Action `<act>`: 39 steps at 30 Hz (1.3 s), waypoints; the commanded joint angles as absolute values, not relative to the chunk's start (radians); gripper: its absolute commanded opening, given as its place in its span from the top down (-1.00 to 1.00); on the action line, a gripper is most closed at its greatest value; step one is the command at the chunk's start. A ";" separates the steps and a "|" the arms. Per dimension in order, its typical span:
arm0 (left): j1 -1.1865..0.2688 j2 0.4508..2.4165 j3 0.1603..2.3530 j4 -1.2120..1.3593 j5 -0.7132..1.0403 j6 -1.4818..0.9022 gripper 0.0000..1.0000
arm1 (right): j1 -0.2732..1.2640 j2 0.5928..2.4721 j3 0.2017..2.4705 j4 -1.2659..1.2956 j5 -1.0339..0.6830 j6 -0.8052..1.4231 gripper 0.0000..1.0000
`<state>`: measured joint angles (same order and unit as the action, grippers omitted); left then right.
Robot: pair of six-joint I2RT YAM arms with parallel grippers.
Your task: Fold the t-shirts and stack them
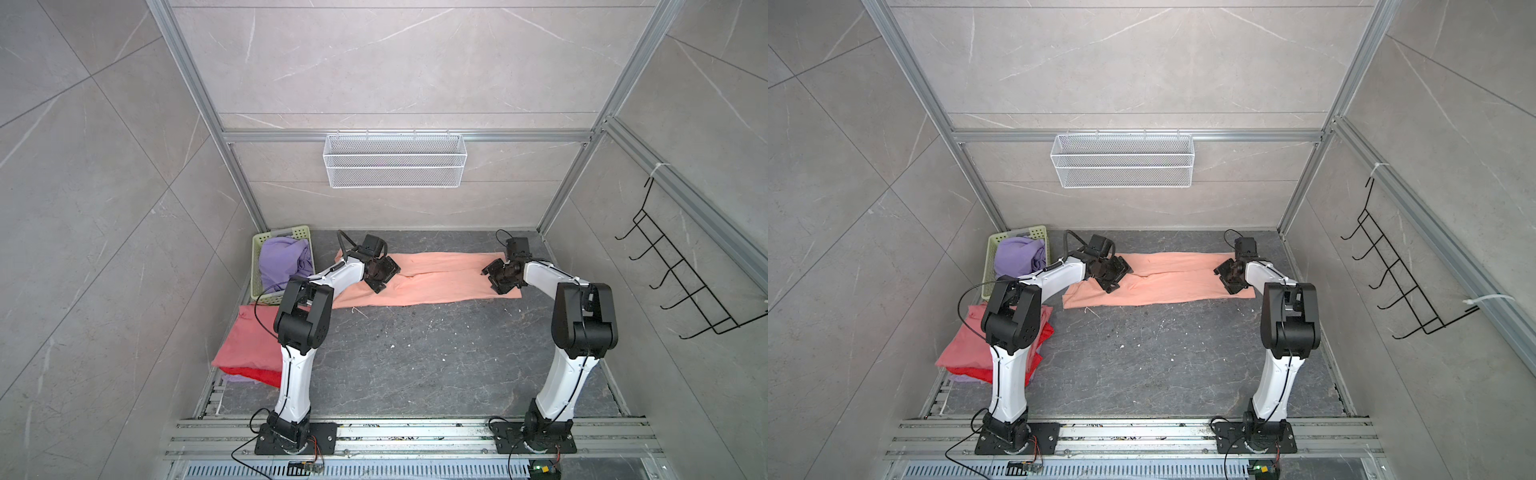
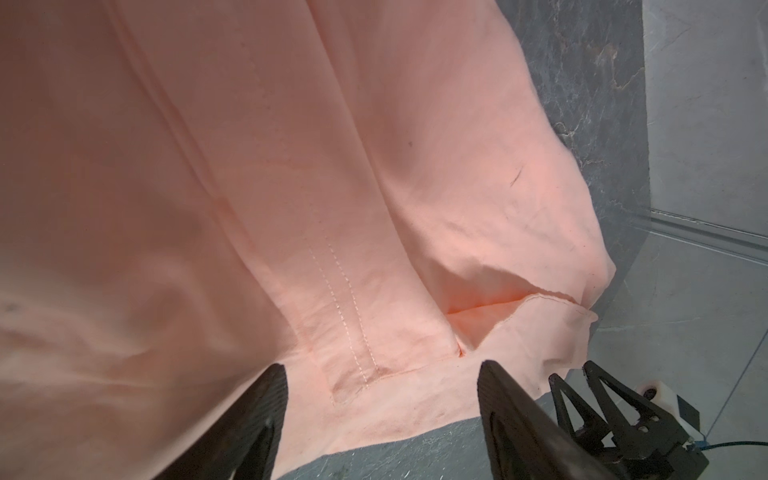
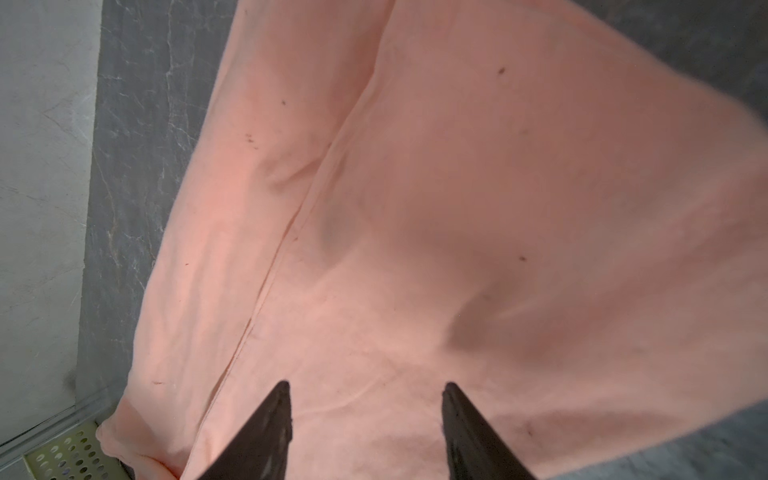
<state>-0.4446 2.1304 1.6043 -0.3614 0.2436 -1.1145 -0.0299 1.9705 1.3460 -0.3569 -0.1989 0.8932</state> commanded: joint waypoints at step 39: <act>-0.422 2.197 1.869 -0.258 0.196 -0.976 -0.46 | -0.078 1.982 1.395 -0.421 -0.174 0.770 -0.18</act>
